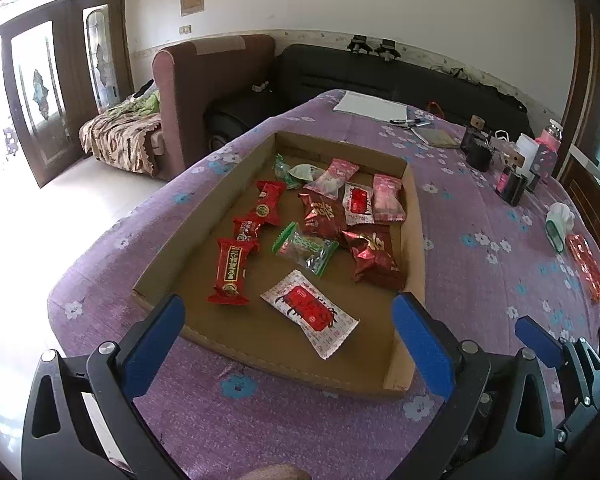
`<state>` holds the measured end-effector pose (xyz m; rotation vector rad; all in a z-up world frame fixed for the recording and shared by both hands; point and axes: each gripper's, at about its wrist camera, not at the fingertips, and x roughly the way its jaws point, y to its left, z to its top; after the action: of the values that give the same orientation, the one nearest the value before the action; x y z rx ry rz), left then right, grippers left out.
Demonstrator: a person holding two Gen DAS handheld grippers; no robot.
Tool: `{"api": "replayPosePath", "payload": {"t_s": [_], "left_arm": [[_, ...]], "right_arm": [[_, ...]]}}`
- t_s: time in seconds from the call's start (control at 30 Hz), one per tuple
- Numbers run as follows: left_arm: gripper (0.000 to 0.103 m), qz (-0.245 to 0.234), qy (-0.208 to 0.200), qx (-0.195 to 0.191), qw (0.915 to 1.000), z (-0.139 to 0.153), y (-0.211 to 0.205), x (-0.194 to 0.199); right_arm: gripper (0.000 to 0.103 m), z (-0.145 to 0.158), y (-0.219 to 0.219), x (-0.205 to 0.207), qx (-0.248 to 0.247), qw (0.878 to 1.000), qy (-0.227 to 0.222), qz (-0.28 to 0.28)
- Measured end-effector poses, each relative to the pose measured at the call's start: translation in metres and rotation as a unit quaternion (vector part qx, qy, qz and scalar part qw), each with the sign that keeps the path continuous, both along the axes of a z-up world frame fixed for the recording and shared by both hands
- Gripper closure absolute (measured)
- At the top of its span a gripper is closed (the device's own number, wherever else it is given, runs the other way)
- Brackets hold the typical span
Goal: Organize snacks
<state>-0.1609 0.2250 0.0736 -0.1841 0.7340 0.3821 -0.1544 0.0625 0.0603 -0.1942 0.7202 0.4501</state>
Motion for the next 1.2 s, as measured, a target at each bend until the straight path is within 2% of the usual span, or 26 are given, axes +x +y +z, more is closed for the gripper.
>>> {"api": "replayPosePath", "payload": {"t_s": [1.2], "left_arm": [[0.000,-0.025,0.027,-0.035,0.9987,-0.0098,0.0031,0.0052]], "right_arm": [[0.026,-0.0044,0.0046,0.0016,-0.008,1.000,0.006,-0.002]]}}
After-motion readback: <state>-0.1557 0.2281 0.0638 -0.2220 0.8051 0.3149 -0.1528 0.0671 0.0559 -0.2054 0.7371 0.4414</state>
